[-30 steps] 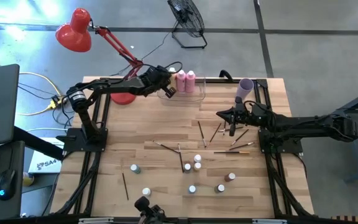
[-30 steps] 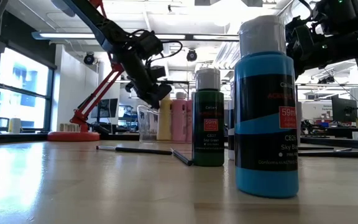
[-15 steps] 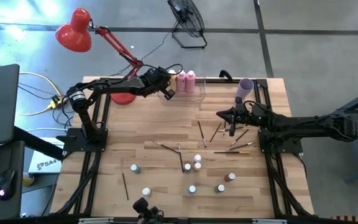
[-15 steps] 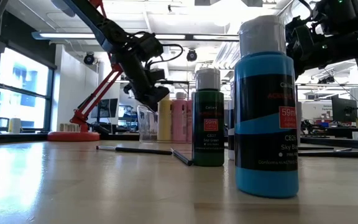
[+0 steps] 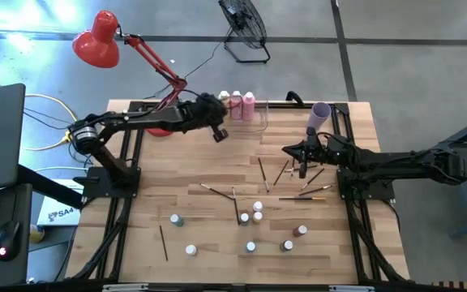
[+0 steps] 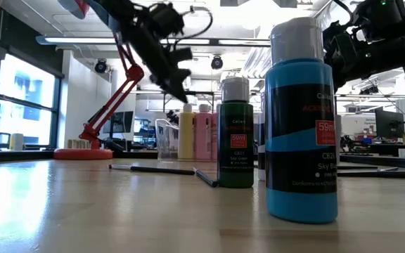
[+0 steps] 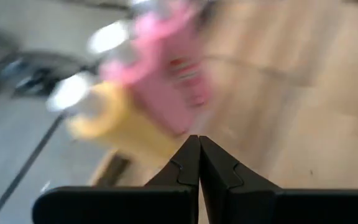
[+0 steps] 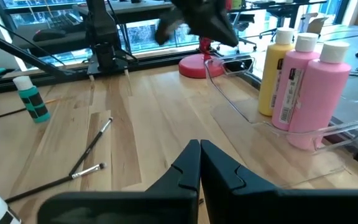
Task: Pick & Place Paint Supplies
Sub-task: Put the black paint brush into the violet cup
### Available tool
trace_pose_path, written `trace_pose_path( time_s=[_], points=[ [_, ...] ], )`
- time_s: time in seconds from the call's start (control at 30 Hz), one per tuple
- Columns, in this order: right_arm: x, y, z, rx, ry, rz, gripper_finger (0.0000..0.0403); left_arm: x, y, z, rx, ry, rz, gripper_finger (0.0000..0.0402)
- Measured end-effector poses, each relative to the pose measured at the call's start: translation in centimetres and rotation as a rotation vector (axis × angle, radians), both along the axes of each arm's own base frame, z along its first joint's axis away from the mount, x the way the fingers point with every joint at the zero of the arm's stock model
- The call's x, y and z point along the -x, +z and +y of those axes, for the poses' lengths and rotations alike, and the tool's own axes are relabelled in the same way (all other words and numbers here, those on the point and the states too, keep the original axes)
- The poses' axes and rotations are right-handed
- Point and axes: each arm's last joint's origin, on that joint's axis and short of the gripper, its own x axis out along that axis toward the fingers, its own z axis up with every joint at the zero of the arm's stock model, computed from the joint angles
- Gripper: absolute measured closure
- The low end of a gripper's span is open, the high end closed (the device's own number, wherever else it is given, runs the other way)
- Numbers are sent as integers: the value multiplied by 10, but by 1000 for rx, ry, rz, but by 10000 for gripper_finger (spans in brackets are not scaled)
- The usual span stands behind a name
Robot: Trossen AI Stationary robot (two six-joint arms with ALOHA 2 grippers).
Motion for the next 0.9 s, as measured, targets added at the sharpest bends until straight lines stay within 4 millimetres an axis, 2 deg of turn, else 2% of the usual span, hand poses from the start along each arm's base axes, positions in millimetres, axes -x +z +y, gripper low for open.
trace_pose_path(
  time_s=[0.2,0.37,0.63,0.9],
  points=[
    [0,0,2,-11,56,1,401,-7,11,-33,65,-225,-55,402],
    [0,-1,2,-16,74,6,401,-5,15,-49,66,-288,-15,402],
    [0,-1,2,-22,69,3,401,9,9,-53,123,-281,116,402],
    [0,1,1,-9,24,-13,401,6,6,-54,169,-317,101,402]
  ],
)
